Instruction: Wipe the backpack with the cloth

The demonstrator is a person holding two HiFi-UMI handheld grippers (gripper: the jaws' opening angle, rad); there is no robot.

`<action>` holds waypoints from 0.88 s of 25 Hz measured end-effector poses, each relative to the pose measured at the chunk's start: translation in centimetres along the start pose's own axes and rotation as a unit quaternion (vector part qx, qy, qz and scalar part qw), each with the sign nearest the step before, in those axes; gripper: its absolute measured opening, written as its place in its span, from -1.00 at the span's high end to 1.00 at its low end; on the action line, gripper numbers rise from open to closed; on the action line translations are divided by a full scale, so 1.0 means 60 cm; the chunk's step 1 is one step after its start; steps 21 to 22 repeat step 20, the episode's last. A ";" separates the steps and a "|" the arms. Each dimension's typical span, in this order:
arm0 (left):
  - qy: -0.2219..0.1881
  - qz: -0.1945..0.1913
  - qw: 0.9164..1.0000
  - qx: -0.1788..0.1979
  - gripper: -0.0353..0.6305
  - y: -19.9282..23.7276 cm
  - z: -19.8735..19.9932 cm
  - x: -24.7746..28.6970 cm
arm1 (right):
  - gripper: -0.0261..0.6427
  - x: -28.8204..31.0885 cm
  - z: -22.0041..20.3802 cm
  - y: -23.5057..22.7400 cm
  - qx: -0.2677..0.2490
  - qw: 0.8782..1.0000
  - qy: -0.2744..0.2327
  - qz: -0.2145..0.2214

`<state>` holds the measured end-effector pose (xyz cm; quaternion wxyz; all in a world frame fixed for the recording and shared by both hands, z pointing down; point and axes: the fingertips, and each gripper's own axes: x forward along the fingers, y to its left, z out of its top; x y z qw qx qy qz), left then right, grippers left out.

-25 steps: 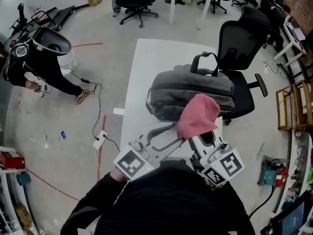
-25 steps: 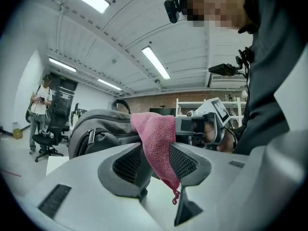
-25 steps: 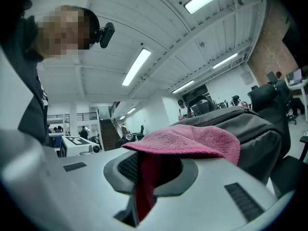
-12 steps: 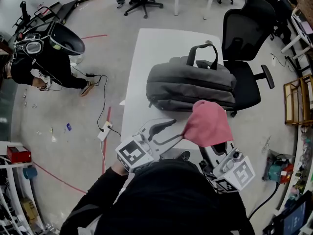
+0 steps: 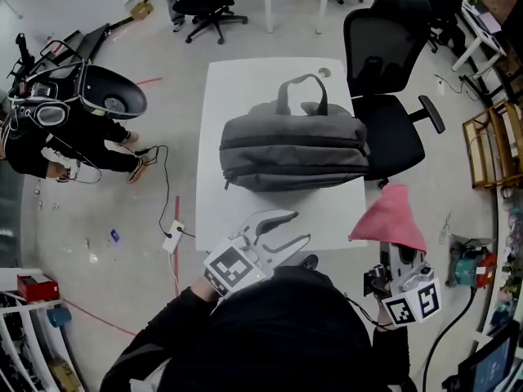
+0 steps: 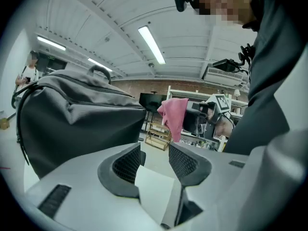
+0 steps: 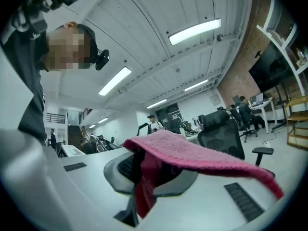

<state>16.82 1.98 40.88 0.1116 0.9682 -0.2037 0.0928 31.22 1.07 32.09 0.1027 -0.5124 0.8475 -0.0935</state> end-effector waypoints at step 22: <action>0.008 0.028 0.999 -0.027 0.31 0.010 -0.014 0.018 | 0.77 -0.016 -0.159 -0.011 0.037 0.990 0.125 -0.060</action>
